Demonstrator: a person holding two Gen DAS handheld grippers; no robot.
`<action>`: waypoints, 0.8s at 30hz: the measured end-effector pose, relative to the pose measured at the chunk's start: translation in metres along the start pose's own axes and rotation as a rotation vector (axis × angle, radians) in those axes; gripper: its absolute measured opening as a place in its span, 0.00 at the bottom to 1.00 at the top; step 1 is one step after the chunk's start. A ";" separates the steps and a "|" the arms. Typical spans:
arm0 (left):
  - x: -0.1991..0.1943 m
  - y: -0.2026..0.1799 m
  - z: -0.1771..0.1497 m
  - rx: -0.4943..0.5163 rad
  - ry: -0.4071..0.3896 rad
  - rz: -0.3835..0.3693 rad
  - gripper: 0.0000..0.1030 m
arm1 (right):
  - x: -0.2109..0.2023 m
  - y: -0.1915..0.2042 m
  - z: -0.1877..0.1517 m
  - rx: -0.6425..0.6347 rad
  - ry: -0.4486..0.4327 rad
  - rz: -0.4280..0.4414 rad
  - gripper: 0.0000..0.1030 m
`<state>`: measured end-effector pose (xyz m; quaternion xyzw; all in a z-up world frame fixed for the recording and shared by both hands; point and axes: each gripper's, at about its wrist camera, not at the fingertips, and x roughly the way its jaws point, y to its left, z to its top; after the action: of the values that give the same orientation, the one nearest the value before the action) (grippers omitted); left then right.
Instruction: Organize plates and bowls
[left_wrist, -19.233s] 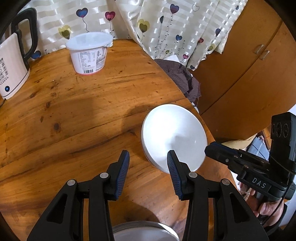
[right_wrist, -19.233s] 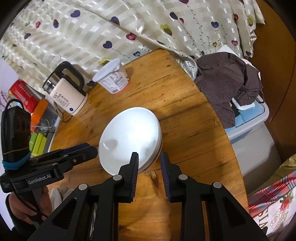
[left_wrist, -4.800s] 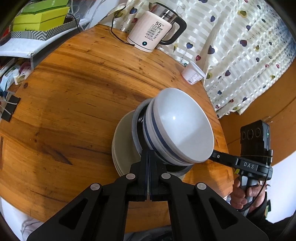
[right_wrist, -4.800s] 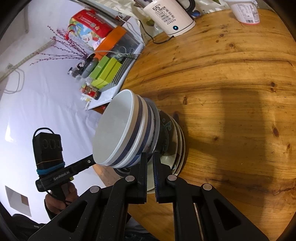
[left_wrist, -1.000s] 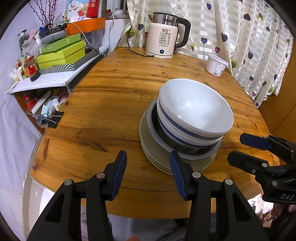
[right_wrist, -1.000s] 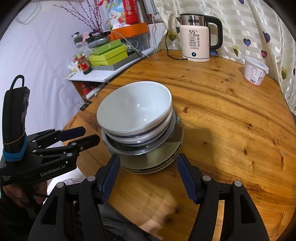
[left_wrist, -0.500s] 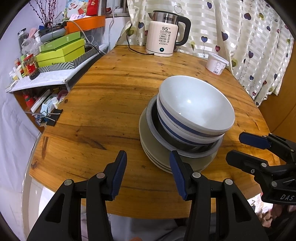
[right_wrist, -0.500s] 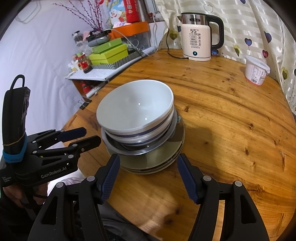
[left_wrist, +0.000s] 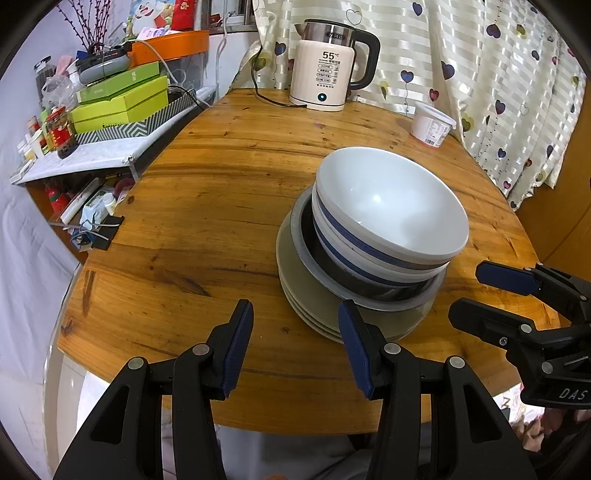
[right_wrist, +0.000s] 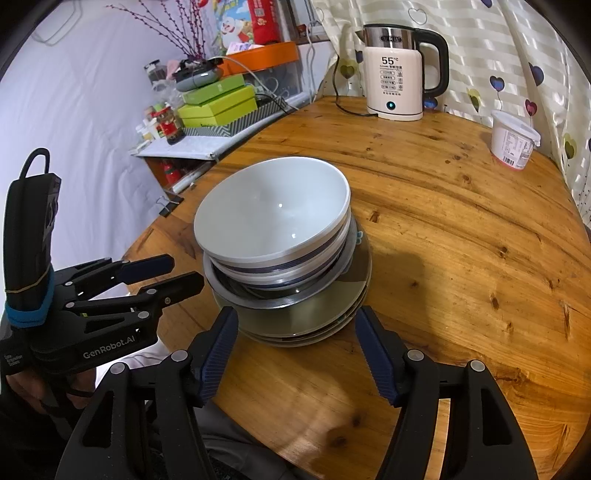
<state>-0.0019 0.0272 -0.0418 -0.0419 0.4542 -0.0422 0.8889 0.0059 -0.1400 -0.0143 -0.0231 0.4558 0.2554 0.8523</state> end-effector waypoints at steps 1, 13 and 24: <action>0.000 0.000 0.000 -0.001 0.000 0.000 0.48 | 0.000 0.001 0.000 -0.001 0.000 0.000 0.65; 0.002 0.001 -0.001 0.002 0.005 0.004 0.48 | 0.000 0.001 0.001 -0.001 0.000 -0.001 0.65; 0.003 0.000 -0.002 0.008 0.010 0.012 0.48 | 0.000 0.001 0.001 0.000 0.001 -0.001 0.66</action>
<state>-0.0012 0.0264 -0.0455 -0.0352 0.4586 -0.0390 0.8871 0.0061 -0.1385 -0.0133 -0.0235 0.4561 0.2550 0.8523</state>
